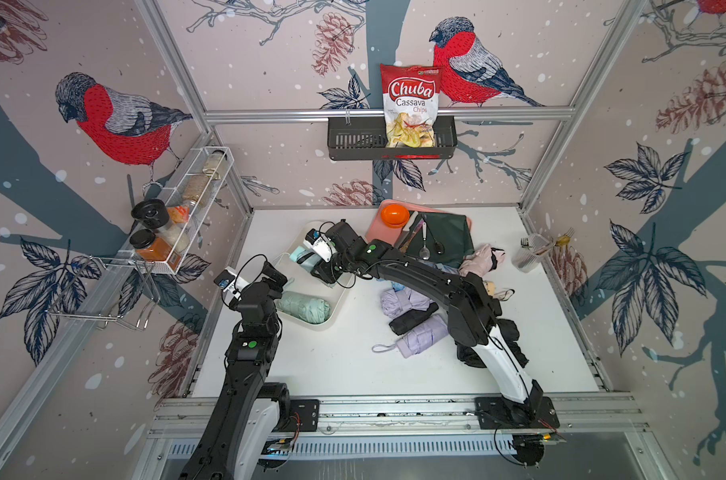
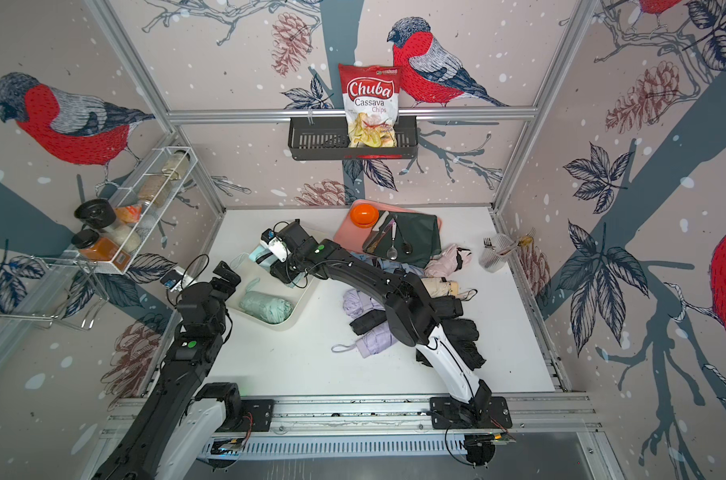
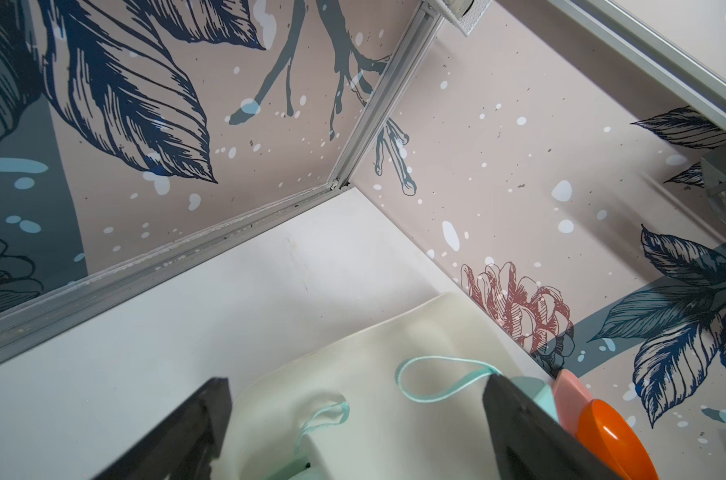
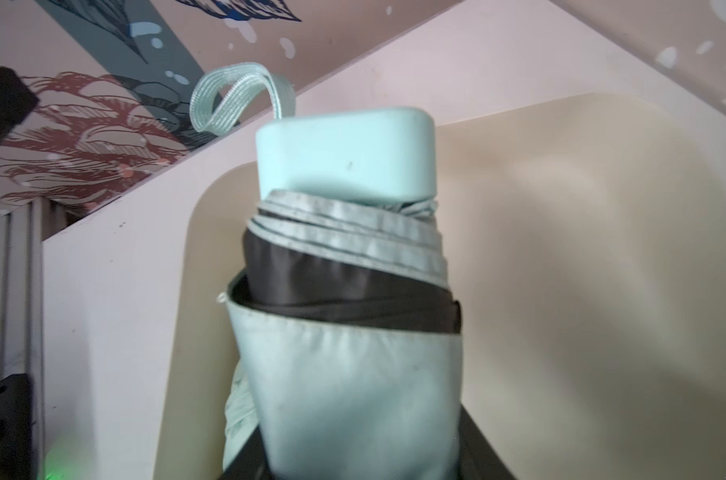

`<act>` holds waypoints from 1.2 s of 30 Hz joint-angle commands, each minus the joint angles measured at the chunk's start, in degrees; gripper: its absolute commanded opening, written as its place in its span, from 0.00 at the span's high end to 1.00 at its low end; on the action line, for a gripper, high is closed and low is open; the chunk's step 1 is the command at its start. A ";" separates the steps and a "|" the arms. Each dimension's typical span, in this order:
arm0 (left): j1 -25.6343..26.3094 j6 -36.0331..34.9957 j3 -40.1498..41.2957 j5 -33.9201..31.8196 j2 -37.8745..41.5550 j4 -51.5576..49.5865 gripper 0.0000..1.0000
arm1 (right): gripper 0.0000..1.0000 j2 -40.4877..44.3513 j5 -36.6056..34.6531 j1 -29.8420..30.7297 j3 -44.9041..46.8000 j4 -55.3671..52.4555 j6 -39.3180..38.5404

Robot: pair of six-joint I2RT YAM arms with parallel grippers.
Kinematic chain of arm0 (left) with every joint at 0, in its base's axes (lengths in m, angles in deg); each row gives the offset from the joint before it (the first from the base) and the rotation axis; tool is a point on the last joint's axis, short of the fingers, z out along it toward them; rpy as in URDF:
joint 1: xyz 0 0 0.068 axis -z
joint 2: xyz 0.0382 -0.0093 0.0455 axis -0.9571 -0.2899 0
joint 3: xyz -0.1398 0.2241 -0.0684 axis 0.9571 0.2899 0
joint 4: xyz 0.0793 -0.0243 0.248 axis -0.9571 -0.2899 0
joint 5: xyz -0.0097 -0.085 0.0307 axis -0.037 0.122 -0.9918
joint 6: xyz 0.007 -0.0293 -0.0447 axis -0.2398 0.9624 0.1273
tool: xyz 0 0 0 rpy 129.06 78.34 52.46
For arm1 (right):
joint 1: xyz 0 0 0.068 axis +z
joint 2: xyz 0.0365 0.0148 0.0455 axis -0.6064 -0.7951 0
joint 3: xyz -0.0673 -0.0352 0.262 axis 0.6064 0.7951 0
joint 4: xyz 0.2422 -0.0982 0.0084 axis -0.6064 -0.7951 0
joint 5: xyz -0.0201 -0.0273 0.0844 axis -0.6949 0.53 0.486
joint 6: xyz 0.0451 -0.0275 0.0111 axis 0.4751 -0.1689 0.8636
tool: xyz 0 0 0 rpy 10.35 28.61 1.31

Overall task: Put the umbrella into the storage box
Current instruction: Place the umbrella in the storage box.

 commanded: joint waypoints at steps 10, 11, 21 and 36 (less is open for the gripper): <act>-0.16 0.10 -0.89 -0.08 0.43 0.09 0.02 | 0.52 -8.18 13.88 -0.28 -7.17 -5.92 -1.51; -0.15 0.06 -0.91 -0.10 0.48 0.00 0.02 | 0.50 -8.53 14.10 -0.36 -7.32 -5.88 -1.49; -0.16 0.63 -1.07 0.31 -0.51 0.88 0.02 | 0.37 -11.81 14.61 -0.73 -8.23 -6.24 -1.05; -0.22 1.28 -0.55 1.18 -1.94 1.03 0.02 | 0.19 -12.58 16.08 -1.18 -8.37 -5.57 1.19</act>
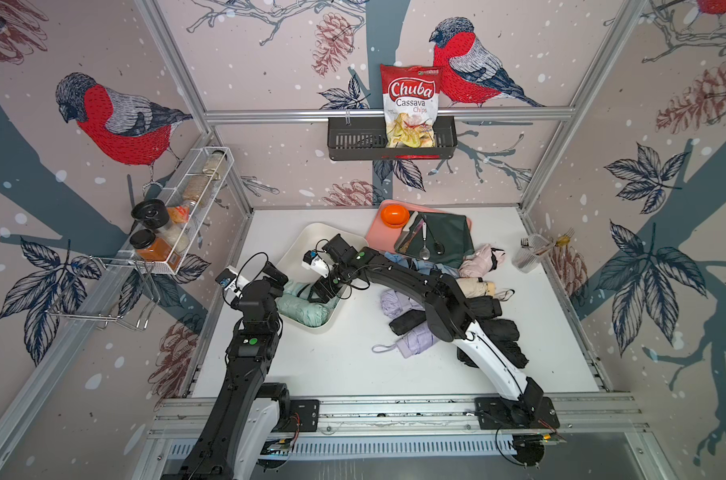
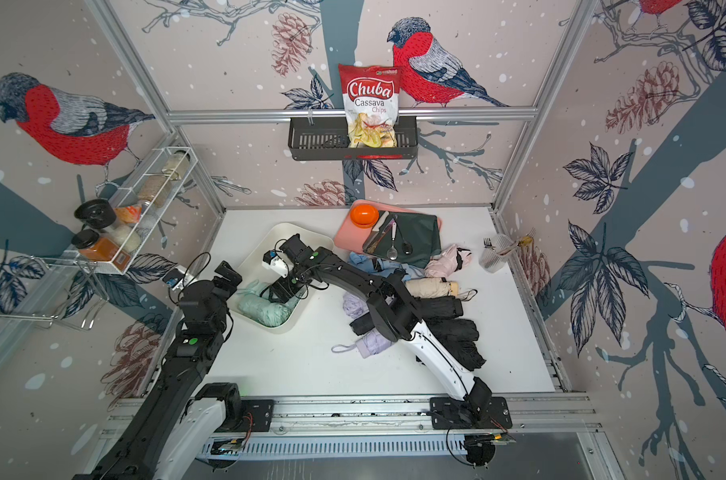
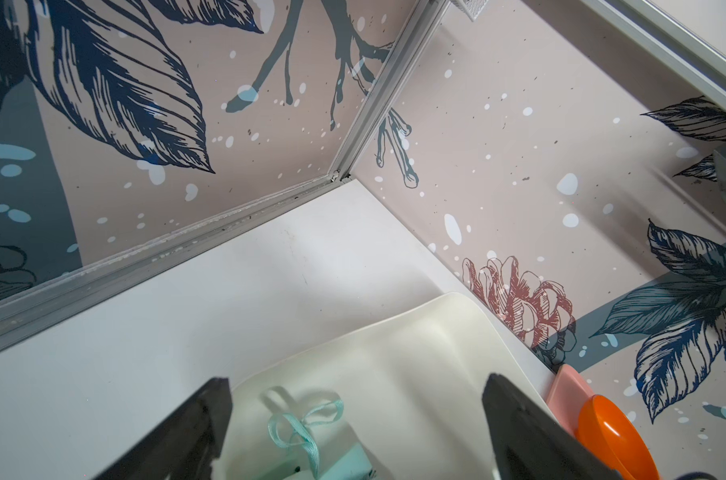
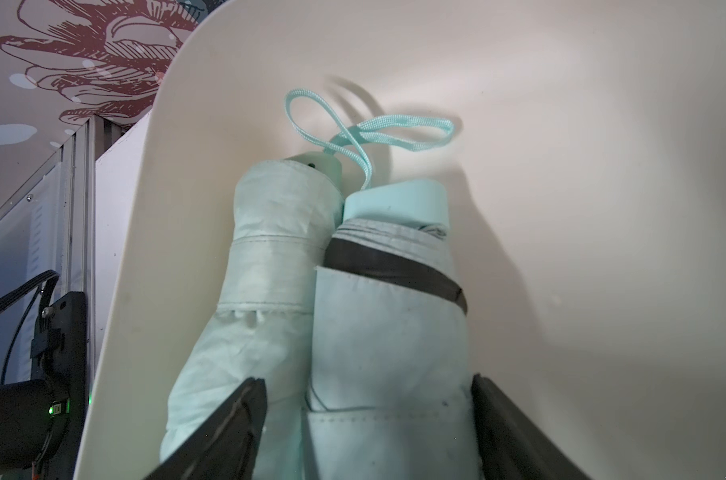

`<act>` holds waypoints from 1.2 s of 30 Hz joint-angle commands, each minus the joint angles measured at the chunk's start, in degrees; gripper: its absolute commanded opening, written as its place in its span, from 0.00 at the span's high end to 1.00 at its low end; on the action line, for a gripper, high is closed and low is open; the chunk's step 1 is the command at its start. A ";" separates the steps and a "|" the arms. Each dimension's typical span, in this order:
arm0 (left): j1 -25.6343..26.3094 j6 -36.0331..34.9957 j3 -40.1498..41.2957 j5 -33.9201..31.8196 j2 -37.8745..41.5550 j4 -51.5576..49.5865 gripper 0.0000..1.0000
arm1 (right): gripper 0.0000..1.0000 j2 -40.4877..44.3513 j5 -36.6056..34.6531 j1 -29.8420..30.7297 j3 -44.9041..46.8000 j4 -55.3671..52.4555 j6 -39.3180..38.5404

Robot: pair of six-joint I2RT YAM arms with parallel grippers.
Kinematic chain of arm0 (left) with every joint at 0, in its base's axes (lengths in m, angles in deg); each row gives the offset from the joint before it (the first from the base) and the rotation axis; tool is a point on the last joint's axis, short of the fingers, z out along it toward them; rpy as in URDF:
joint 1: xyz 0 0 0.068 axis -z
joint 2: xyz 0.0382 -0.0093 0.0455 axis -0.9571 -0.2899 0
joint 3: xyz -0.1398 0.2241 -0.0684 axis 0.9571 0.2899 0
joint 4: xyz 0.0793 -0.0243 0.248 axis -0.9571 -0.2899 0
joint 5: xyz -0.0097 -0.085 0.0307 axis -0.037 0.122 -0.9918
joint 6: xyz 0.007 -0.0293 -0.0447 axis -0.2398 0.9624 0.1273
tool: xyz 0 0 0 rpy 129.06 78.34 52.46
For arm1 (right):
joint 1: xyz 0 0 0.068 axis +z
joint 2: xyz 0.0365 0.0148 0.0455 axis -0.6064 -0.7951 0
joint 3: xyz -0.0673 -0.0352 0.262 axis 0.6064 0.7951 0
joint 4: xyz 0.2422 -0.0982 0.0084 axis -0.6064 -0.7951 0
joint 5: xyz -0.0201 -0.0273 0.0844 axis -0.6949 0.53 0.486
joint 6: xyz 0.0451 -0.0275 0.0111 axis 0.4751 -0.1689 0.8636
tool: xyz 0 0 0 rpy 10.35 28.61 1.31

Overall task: Put the umbrella into the storage box
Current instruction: Place the umbrella in the storage box.

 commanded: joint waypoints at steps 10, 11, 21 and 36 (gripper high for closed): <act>-0.19 0.57 0.05 0.67 -0.36 1.17 0.02 | 0.21 1.92 0.97 -0.26 -0.36 1.26 2.34; -0.19 0.56 0.16 0.53 -0.40 1.16 0.02 | 0.22 1.88 -0.34 -0.25 -0.30 1.34 2.52; -0.20 5.37 1.86 -3.56 -1.09 -5.54 0.02 | 0.22 0.45 -7.11 -0.46 -0.69 0.45 1.54; -0.18 7.51 5.30 8.38 -5.56 -4.39 0.01 | 0.26 -2.91 -8.11 0.61 -3.12 -4.82 -0.37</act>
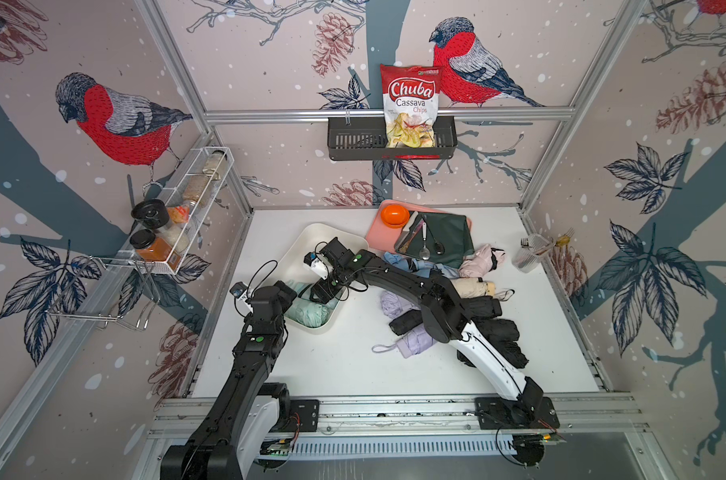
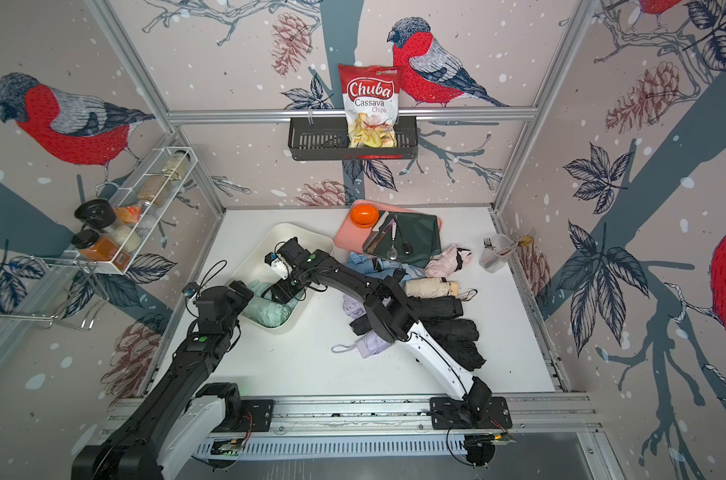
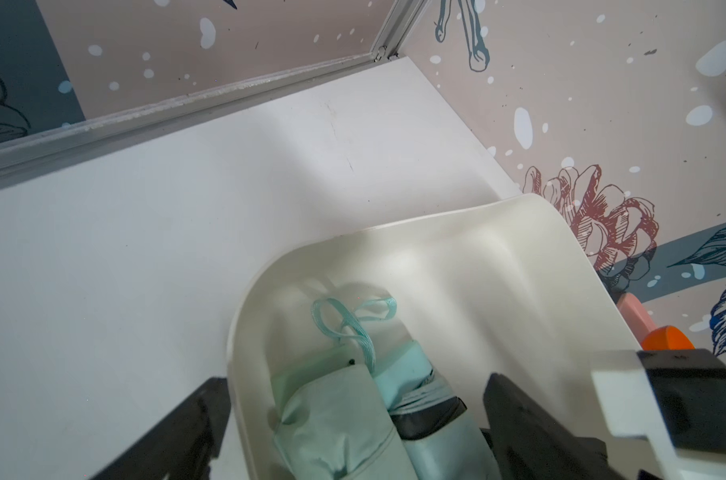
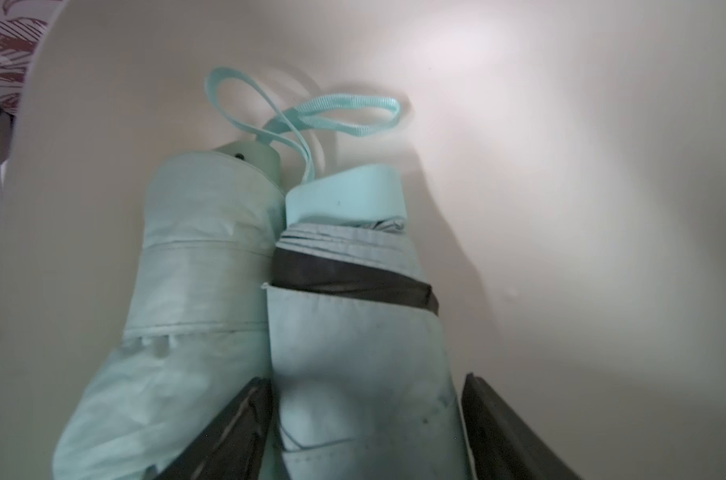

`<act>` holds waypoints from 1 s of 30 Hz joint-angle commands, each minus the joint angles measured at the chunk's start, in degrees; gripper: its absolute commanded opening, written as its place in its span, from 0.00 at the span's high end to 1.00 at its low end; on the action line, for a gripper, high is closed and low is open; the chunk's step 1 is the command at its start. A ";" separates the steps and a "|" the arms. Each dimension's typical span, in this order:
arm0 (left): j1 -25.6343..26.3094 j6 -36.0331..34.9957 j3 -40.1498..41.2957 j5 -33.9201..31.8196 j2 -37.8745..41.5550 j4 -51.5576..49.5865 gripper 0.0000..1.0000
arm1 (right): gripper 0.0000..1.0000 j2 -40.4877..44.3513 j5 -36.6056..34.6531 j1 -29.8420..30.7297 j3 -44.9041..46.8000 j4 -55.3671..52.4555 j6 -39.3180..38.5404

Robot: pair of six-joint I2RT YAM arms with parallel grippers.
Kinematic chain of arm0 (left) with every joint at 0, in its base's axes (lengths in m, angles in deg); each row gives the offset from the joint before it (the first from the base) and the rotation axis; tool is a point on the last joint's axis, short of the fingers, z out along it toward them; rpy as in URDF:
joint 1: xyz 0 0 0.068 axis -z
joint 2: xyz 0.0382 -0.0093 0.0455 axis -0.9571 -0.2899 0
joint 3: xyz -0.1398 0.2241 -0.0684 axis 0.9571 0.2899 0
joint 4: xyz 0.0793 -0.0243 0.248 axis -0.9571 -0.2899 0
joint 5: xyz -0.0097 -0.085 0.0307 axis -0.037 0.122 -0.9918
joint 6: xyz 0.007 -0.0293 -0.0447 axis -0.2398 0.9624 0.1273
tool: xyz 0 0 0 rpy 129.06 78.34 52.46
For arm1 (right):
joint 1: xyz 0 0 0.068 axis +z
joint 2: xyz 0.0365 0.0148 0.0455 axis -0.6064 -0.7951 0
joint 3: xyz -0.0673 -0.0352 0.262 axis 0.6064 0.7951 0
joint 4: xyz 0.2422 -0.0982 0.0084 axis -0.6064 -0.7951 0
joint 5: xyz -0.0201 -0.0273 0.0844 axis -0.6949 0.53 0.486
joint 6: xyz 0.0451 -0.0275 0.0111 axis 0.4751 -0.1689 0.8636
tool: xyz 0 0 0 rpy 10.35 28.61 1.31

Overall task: Put the umbrella into the storage box
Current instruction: Place the umbrella in the storage box.

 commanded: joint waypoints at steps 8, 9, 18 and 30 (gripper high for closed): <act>-0.14 1.05 0.26 4.42 0.88 -0.54 0.01 | 0.37 2.68 -1.61 0.41 3.73 -8.26 -3.52; -0.16 1.06 0.35 4.75 1.03 -0.65 0.01 | 0.38 3.56 -1.80 0.46 5.03 -8.50 -3.80; 0.51 2.73 2.16 9.81 2.15 -0.88 0.02 | 0.34 6.64 -2.47 0.45 7.10 -10.66 -3.88; 3.17 2.95 3.99 12.75 3.38 -3.17 0.13 | 0.28 5.13 9.72 -2.93 6.43 -6.93 -2.08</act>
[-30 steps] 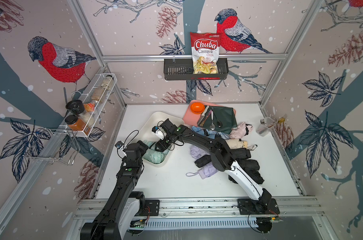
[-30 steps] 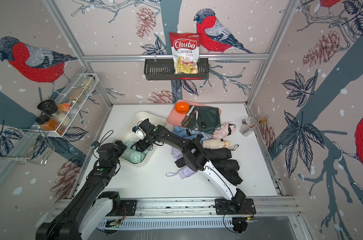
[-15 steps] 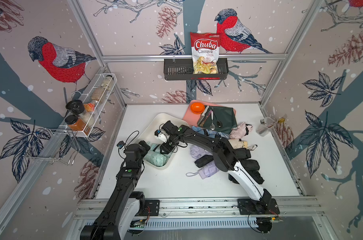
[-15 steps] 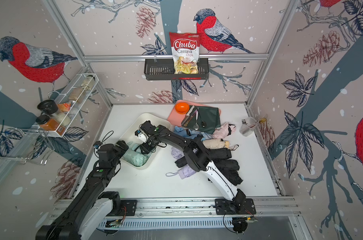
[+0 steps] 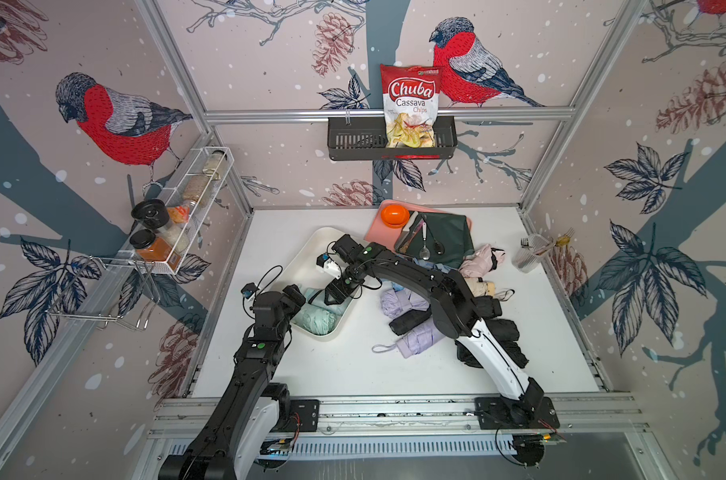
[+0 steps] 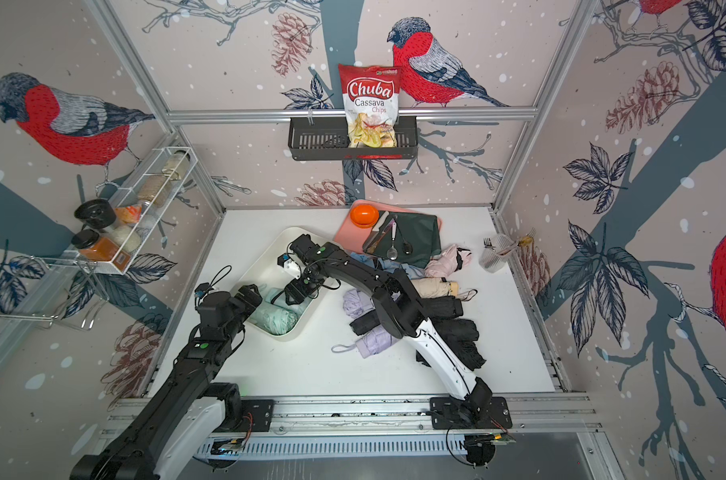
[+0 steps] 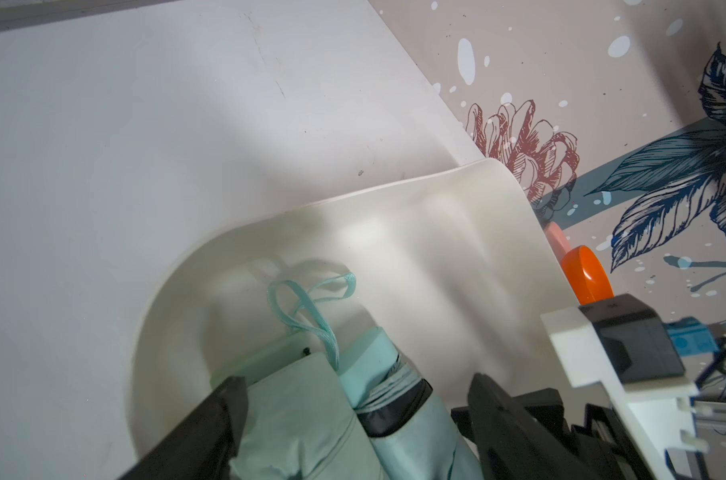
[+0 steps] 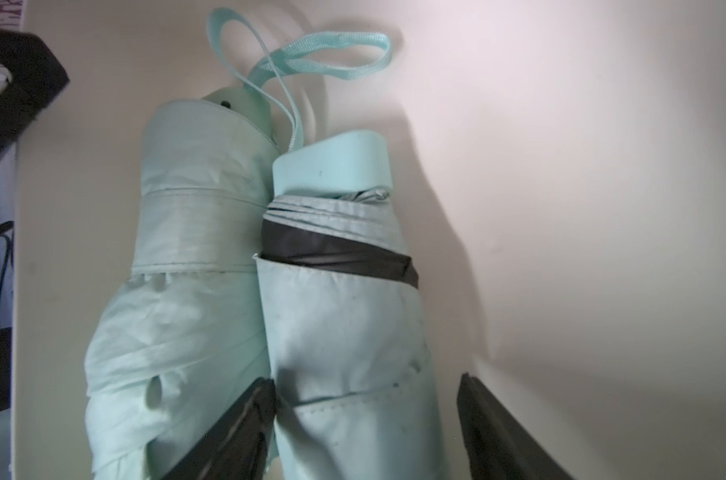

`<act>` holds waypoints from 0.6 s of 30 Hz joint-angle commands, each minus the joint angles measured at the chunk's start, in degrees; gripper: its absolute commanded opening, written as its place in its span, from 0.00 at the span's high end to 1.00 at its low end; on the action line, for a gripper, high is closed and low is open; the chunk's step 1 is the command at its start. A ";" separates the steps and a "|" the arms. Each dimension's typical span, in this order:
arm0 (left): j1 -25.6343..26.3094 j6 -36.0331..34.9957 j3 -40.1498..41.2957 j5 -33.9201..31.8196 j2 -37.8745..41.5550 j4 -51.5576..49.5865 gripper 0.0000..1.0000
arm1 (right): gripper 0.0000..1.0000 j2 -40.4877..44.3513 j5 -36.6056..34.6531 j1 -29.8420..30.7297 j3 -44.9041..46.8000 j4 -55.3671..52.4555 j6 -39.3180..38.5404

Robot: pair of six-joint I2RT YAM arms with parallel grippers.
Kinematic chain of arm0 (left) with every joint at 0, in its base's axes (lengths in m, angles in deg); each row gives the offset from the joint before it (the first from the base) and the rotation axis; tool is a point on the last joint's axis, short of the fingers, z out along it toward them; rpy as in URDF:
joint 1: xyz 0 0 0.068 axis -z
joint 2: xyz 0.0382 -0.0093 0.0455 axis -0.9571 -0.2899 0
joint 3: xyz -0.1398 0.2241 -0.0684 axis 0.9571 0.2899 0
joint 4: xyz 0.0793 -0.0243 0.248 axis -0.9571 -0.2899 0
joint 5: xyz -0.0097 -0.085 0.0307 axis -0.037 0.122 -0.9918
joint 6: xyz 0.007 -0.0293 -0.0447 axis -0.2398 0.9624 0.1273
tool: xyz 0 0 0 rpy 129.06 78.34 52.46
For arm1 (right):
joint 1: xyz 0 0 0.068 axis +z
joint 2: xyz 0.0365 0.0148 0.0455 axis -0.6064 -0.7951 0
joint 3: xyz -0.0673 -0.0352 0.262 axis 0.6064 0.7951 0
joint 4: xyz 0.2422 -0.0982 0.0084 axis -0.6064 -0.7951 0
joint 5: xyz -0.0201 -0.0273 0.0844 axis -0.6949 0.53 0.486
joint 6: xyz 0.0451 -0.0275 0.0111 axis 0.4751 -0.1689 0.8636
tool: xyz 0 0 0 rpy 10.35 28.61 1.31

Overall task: Put the umbrella into the storage box
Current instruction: Place the umbrella in the storage box.

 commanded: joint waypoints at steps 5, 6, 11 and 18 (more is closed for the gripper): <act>1.66 1.49 1.23 1.52 0.06 -4.14 0.14 | 0.28 -3.48 5.01 0.03 -2.44 -0.81 -0.97; 1.97 1.58 1.36 1.42 -0.03 -4.01 0.14 | 0.29 -3.95 5.19 0.11 -2.74 -1.23 -1.45; 3.33 2.19 1.49 1.14 -1.34 -2.93 0.15 | 0.43 -5.25 6.05 0.26 -4.08 -2.32 -2.53; 4.55 2.55 1.66 1.08 -3.05 -1.95 0.14 | 0.75 -2.32 4.55 0.28 -5.44 -1.84 -2.98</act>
